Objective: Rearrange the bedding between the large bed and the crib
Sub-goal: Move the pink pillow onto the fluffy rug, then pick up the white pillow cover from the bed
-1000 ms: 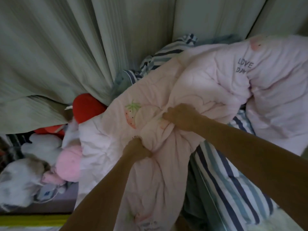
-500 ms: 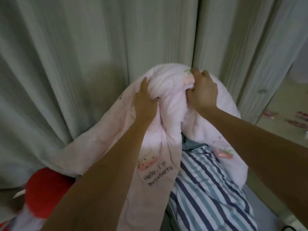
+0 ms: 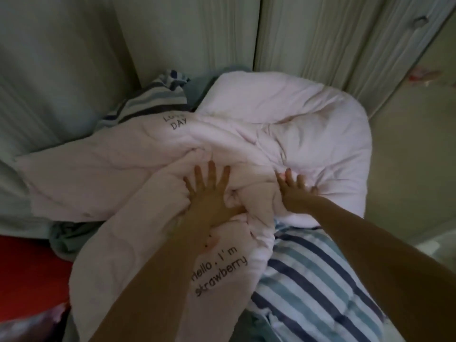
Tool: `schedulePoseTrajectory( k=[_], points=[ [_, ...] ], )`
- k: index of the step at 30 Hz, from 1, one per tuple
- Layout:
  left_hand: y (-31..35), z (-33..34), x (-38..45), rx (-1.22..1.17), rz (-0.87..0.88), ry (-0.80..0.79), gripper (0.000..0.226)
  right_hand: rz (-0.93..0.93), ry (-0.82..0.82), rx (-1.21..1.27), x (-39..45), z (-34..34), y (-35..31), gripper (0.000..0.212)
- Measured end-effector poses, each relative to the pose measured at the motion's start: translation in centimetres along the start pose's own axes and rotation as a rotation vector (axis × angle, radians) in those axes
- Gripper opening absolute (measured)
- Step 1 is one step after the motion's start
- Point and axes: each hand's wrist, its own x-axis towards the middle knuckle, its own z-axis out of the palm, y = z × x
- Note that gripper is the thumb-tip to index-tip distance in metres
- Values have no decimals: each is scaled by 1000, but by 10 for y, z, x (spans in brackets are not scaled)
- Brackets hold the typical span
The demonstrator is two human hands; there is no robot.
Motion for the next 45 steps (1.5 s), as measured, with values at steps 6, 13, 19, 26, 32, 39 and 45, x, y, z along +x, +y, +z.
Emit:
schedulePoseTrajectory(
  k=[6, 13, 19, 26, 32, 39, 45],
  points=[
    [21, -48, -6, -12, -67, -164, 99, -206, 14, 416, -41, -15, 19, 52],
    [105, -134, -59, -69, 230, -343, 63, -161, -65, 396, -138, -37, 68, 45],
    [263, -124, -113, 127, 530, -449, 41, -95, 0, 341, -261, -4, 186, 50],
    [514, -68, -224, 359, 927, -518, 39, 336, 15, 396, -483, 80, 412, 45],
    [749, -12, -392, 404, 1221, -533, 47, 752, 162, 461, -715, 179, 593, 37],
    [960, 15, -585, 446, 1615, -414, 36, 1125, 218, 517, -948, 256, 692, 31],
    [1108, 35, -728, 559, 1913, -374, 37, 1398, 325, 700, -1089, 327, 746, 35]
  ],
)
